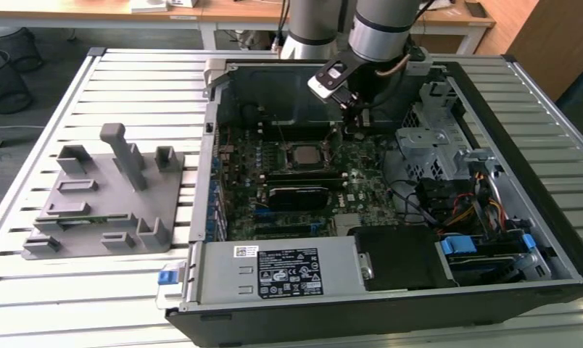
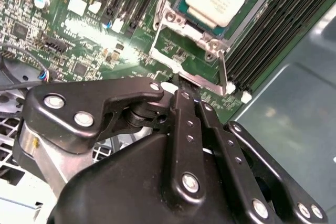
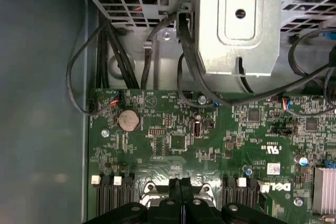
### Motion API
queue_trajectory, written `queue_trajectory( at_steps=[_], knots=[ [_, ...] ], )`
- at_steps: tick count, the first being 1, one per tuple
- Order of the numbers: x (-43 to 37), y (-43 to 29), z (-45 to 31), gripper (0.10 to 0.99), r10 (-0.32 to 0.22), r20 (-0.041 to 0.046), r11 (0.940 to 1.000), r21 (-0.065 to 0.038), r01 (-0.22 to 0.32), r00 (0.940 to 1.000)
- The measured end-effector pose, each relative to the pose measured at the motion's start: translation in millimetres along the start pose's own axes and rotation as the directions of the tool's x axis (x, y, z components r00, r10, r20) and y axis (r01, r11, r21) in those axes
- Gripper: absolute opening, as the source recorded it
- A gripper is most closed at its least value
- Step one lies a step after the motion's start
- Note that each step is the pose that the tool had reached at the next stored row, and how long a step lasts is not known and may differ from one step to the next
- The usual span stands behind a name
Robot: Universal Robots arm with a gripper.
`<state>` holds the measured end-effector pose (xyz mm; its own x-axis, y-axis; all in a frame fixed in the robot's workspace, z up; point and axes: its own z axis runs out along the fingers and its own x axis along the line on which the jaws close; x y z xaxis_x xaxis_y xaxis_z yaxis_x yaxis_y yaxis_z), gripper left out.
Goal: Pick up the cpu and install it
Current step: 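Close the cpu cover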
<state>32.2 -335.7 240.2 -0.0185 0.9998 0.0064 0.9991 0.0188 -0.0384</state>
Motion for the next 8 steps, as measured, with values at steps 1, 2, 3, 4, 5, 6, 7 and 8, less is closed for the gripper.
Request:
queue_trajectory(
  at_steps=[1,2,3,4,5,6,7,8],
  knots=[
    [0.0,-0.8,0.1,0.106,0.0,-0.0001,1.0,0.0,0.0,1.0],
    [0.1,-1.2,0.1,0.106,0.0,-0.0001,1.0,0.0,0.0,1.0],
    [0.2,-1.4,0.1,0.106,0.0,0.0,1.0,0.0,0.0,1.0],
    [0.2,-1.6,0.1,0.106,0.0,0.0001,1.0,0.0,0.0,1.0],
    [0.2,-1.6,0.2,0.106,0.0,0.0001,1.0,0.0,0.0,1.0],
    [0.2,-1.6,0.3,0.106,0.0,0.0001,1.0,0.0,0.0,1.0],
    [0.2,-2.0,0.4,0.106,0.0,0.0,1.0,0.0,0.0,1.0],
    [0.2,-2.9,0.6,0.106,0.0,0.0,1.0,0.0,0.0,1.0]
  ],
)
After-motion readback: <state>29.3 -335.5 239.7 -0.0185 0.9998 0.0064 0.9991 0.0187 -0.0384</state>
